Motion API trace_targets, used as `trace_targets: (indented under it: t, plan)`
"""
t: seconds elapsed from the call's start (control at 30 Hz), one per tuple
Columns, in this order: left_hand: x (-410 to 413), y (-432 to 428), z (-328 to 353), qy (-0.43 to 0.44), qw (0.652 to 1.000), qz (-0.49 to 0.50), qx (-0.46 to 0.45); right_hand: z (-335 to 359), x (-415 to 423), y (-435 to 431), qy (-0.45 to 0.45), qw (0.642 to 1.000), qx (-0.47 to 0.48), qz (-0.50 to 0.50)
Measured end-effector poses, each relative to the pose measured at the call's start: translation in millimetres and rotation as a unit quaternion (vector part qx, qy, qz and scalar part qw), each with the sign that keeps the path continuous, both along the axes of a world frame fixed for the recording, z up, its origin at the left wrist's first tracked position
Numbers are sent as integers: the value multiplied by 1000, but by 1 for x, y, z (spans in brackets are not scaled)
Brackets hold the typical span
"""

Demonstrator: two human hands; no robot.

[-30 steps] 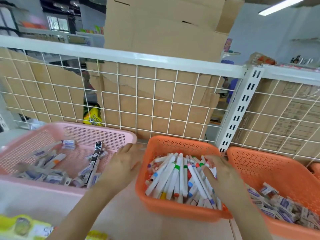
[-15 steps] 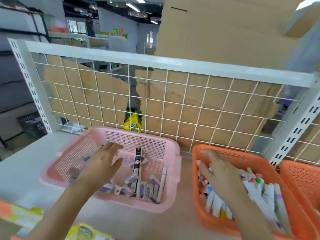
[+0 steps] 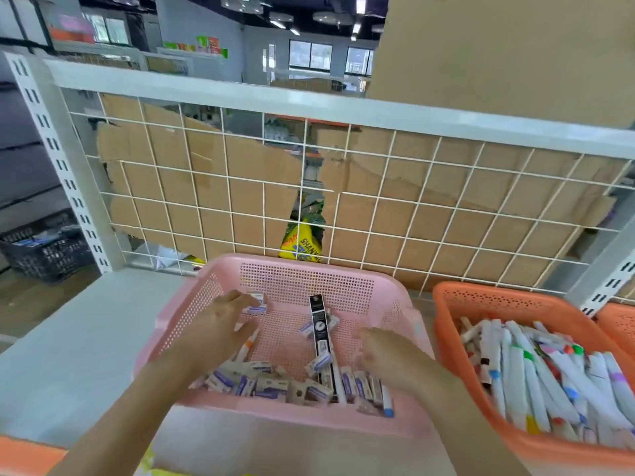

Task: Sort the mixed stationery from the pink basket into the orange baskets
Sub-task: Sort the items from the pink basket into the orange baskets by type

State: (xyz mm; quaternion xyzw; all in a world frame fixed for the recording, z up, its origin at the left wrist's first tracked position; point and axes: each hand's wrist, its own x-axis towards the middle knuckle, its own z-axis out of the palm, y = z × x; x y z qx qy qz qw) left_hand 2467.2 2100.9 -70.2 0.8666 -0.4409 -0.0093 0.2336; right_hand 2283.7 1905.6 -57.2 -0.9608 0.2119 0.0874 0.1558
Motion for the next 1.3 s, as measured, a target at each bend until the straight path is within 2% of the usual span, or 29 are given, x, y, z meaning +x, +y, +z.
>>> trace_targets:
  t: [0.17,0.33,0.43,0.53,0.73,0.97,1.17,1.3]
  plan:
    - [13,-8,-2,17,996,-73,38,-12,9,8,84,996,-20,-36]
    - [23,-20,2,28,989,-124,77,-16,13,12,142,988,-49,-28]
    - [22,-27,6,-1,983,-150,106,-15,15,11,139,989,-36,-32]
    - [17,-34,10,29,971,-197,130,-16,14,10,124,991,-5,-39]
    - [-4,-40,8,122,902,-312,273,-16,18,14,128,991,39,-28]
    - [-3,-37,-5,130,894,-337,267,-20,20,13,138,990,33,-21]
    - [-4,-34,-8,71,906,-338,243,-26,18,7,108,994,24,-24]
    - [-3,-34,-7,87,900,-317,285,-27,18,5,75,995,47,-36]
